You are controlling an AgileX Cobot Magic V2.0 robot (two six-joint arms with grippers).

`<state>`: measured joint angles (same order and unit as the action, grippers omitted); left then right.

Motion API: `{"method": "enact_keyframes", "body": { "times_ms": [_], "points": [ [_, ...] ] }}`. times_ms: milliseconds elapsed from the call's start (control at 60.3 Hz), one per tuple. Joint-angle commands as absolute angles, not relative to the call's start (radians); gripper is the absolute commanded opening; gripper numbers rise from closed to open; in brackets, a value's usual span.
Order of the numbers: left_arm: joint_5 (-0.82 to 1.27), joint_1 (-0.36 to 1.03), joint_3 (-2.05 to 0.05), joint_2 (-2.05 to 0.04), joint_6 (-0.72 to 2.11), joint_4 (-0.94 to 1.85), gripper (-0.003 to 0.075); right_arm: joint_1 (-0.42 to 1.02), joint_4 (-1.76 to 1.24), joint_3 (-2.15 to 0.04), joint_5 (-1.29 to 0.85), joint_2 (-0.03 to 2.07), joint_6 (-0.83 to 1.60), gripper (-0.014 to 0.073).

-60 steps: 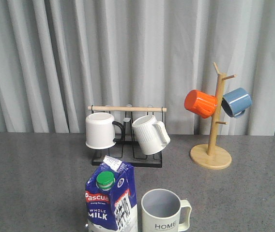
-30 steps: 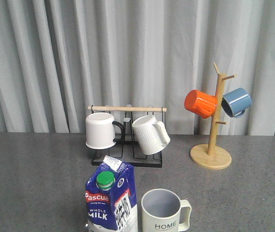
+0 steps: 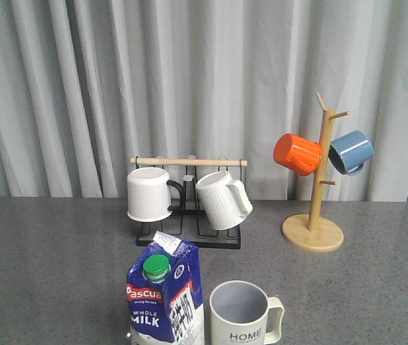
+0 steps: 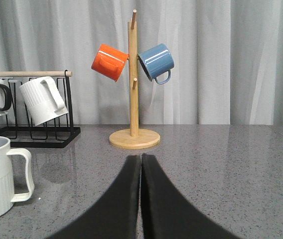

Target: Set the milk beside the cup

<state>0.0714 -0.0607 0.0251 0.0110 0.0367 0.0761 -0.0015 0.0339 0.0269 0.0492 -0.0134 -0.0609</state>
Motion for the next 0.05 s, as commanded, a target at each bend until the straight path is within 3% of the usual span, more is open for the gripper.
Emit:
{"method": "enact_keyframes", "body": {
  "times_ms": [0,33],
  "points": [
    [0.000,-0.063,0.045,0.024,0.034,0.078,-0.0007,-0.007,0.042,0.035,0.121,-0.020,-0.052,-0.0005],
    [0.000,-0.063,0.045,0.024,0.034,0.078,-0.0007,-0.007,0.042,0.035,0.121,-0.020,-0.052,-0.0005]
  ]
}}
